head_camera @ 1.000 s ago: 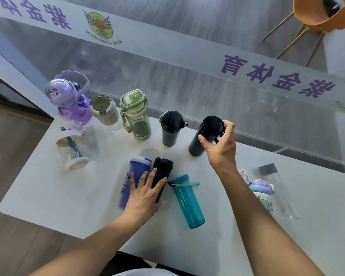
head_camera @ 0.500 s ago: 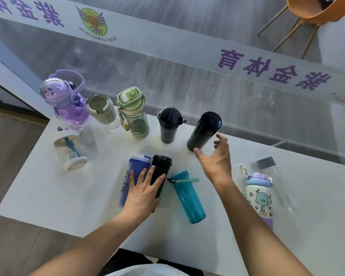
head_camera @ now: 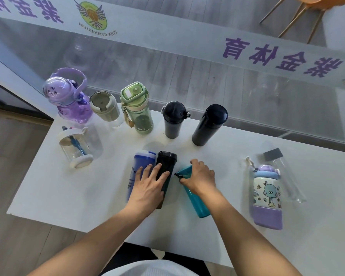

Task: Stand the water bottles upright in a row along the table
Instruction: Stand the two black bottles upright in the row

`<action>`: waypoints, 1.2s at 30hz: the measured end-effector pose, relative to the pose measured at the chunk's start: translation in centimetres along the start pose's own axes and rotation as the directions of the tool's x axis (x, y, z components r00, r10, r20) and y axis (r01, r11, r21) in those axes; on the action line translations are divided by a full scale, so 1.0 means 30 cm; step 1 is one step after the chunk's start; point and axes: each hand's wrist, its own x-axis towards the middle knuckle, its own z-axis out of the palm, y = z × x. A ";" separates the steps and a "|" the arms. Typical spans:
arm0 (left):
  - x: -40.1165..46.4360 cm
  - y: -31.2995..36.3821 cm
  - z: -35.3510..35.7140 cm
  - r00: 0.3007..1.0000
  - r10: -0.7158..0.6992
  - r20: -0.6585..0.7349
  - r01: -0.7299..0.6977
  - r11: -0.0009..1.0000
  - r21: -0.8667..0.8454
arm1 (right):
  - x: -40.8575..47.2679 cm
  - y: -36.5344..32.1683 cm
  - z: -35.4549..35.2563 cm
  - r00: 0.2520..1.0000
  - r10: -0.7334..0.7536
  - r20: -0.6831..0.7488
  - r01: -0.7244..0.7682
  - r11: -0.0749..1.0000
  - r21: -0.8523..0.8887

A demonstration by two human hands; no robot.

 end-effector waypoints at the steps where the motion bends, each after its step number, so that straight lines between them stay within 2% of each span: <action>1: 0.001 -0.001 -0.004 1.000 0.012 -0.006 -0.012 1.000 -0.002 | -0.006 0.012 -0.010 1.000 0.008 -0.026 -0.007 0.999 0.038; 6: 0.024 0.018 -0.023 0.994 0.050 -0.101 -0.052 0.999 -0.011 | -0.059 0.099 -0.097 0.963 0.061 -0.264 0.021 0.955 0.295; 10: 0.052 0.058 -0.044 0.987 0.063 -0.150 -0.068 0.997 -0.029 | -0.063 0.168 -0.167 0.907 0.124 -0.402 0.041 0.925 0.377; 20: 0.096 0.156 -0.074 0.981 0.121 -0.149 -0.128 0.991 -0.037 | -0.017 0.299 -0.275 0.831 0.181 -0.526 0.125 0.861 0.493; 36: 0.096 0.257 -0.079 0.989 0.032 -0.142 -0.040 0.998 -0.050 | 0.116 0.376 -0.332 0.807 0.035 -0.589 0.292 0.844 0.450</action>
